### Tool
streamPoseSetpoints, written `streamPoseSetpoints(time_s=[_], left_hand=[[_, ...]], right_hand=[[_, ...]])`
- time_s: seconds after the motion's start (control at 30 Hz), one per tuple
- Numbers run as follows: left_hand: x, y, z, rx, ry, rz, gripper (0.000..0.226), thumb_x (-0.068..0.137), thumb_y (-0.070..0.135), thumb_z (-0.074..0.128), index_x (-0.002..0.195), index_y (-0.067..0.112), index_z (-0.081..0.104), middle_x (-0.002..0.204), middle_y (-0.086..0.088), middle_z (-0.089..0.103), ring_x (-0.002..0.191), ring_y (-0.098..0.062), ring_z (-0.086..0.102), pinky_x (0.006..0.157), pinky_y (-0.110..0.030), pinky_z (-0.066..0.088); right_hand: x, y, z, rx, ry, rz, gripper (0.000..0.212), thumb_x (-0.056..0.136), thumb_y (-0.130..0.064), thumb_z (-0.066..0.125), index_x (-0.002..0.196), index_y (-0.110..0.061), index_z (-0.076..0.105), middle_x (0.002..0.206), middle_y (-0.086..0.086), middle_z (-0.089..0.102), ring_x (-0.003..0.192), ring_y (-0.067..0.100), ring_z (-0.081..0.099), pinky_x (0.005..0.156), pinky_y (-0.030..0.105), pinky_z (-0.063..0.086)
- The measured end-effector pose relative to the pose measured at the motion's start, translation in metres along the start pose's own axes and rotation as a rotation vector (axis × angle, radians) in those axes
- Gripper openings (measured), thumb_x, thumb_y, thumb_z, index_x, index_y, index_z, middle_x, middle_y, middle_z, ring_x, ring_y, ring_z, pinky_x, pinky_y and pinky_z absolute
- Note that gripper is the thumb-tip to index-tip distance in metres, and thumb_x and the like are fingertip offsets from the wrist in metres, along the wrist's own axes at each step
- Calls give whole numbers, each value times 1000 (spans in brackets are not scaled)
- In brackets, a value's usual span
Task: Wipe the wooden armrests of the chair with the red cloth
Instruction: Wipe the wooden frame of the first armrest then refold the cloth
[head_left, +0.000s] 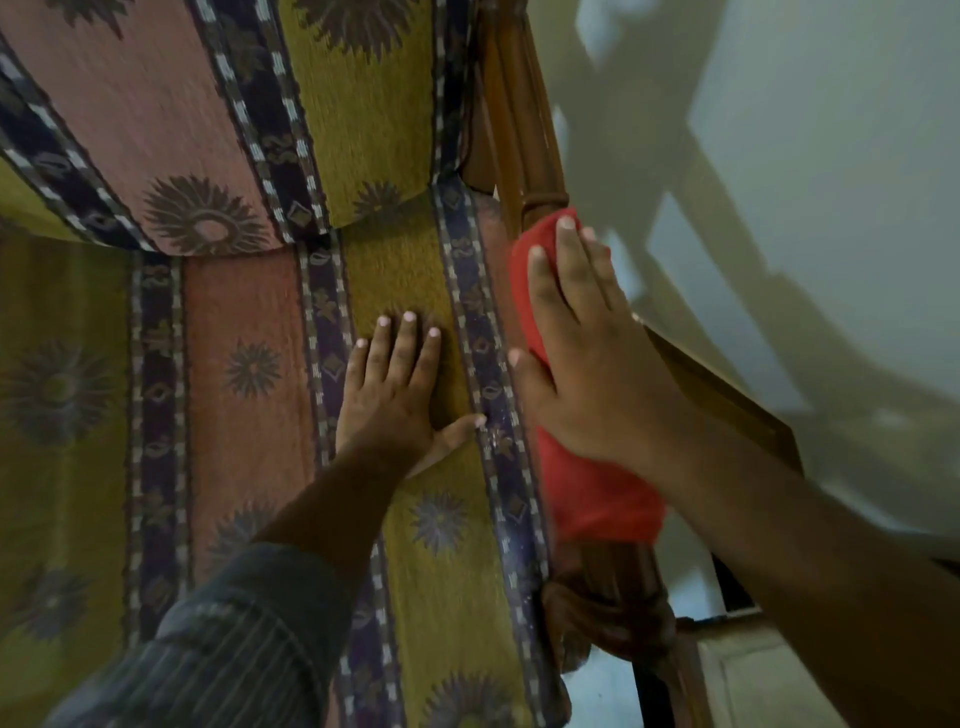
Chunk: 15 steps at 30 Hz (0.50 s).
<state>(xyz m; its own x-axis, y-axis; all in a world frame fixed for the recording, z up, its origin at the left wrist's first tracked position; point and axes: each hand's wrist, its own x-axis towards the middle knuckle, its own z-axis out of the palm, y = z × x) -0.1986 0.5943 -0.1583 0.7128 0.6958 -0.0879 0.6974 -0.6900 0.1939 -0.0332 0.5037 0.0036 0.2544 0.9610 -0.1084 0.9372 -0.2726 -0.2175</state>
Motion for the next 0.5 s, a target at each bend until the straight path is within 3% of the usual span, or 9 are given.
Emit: streamPoseSetpoints(time_s=[0.17, 0.3, 0.5], left_hand=[[-1, -7, -2, 44, -48, 57, 114, 74, 96, 16, 159, 21, 1, 168, -10, -4, 154, -32, -9, 124, -54, 3], [-16, -29, -8, 129, -95, 192, 112, 74, 96, 12, 158, 23, -5, 168, -7, -4, 154, -28, -8, 124, -50, 2], [-45, -43, -11, 89, -100, 207, 110, 77, 93, 13, 158, 19, 8, 167, -10, 6, 154, -31, 1, 123, -54, 10]], right_hand=[[7, 3, 0, 59, 18, 21, 79, 100, -42, 42, 157, -11, -3, 167, 13, -15, 153, 30, -14, 122, 44, 4], [-46, -2, 6, 103, 3, 11, 78, 101, -40, 42, 158, -13, -5, 167, 10, -17, 153, 27, -18, 123, 49, 7], [-111, -9, 21, 133, 9, 0, 73, 101, -38, 38, 158, -10, 3, 168, 10, -10, 154, 26, -14, 124, 43, 3]])
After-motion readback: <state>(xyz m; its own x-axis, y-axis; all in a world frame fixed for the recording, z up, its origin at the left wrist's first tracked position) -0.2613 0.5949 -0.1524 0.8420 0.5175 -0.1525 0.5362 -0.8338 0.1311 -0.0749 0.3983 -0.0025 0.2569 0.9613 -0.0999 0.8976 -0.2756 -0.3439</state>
